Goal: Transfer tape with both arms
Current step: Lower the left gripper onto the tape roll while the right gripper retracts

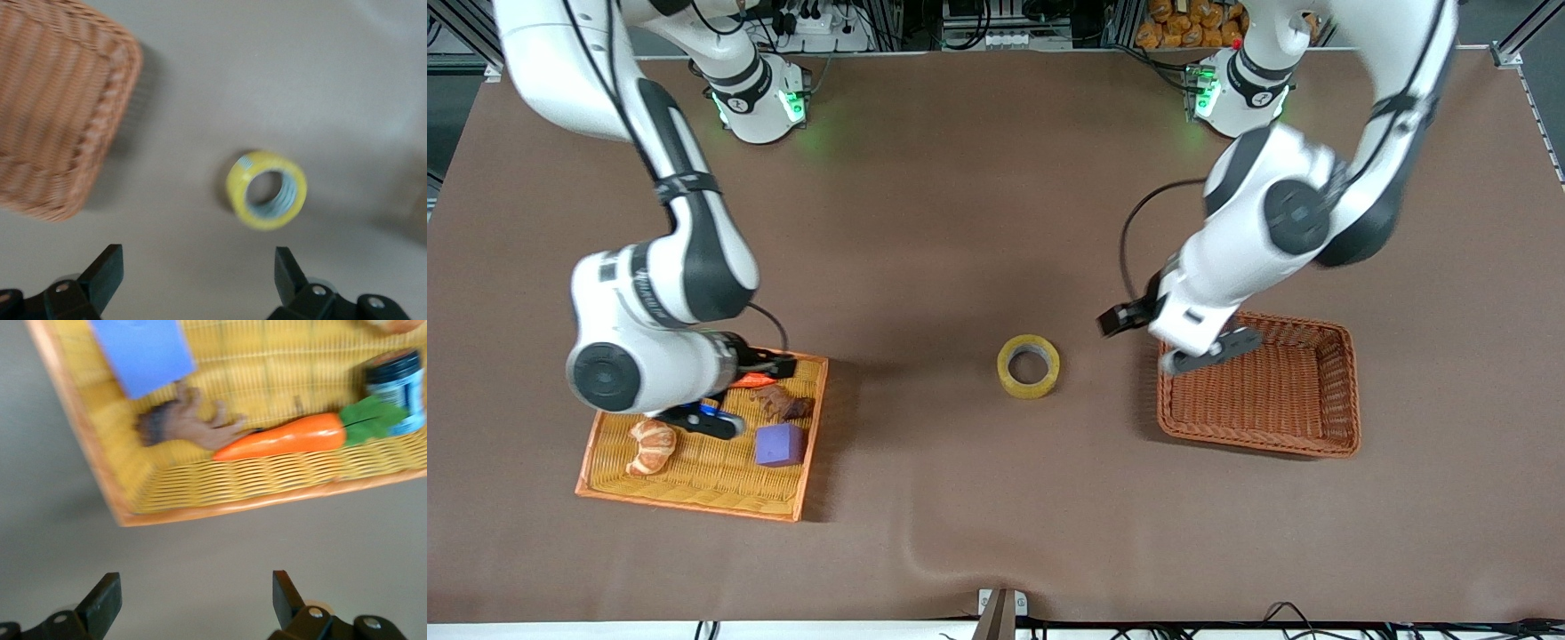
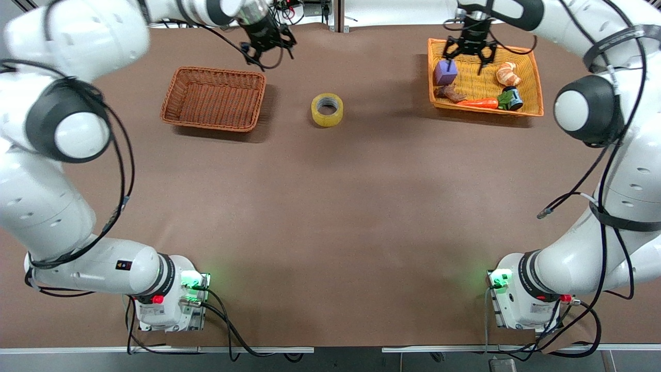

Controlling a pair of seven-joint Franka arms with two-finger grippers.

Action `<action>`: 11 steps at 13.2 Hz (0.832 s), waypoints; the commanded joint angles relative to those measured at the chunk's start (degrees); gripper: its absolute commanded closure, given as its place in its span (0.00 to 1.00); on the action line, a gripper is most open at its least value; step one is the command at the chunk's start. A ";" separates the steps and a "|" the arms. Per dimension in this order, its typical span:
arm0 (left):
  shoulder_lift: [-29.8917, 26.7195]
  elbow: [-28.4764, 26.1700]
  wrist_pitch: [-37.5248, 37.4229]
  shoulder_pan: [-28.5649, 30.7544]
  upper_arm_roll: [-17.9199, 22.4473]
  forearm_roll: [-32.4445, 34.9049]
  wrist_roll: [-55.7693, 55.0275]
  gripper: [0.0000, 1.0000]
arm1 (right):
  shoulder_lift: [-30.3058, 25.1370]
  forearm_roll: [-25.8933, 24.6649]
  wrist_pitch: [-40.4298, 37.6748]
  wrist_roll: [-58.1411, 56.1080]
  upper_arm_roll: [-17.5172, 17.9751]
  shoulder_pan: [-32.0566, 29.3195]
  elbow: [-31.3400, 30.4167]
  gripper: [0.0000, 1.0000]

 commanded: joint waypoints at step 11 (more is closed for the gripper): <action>16.91 4.43 11.07 -9.63 0.65 13.46 -12.76 0.00 | -29.73 -6.49 17.92 -20.79 1.25 -6.63 -34.08 0.00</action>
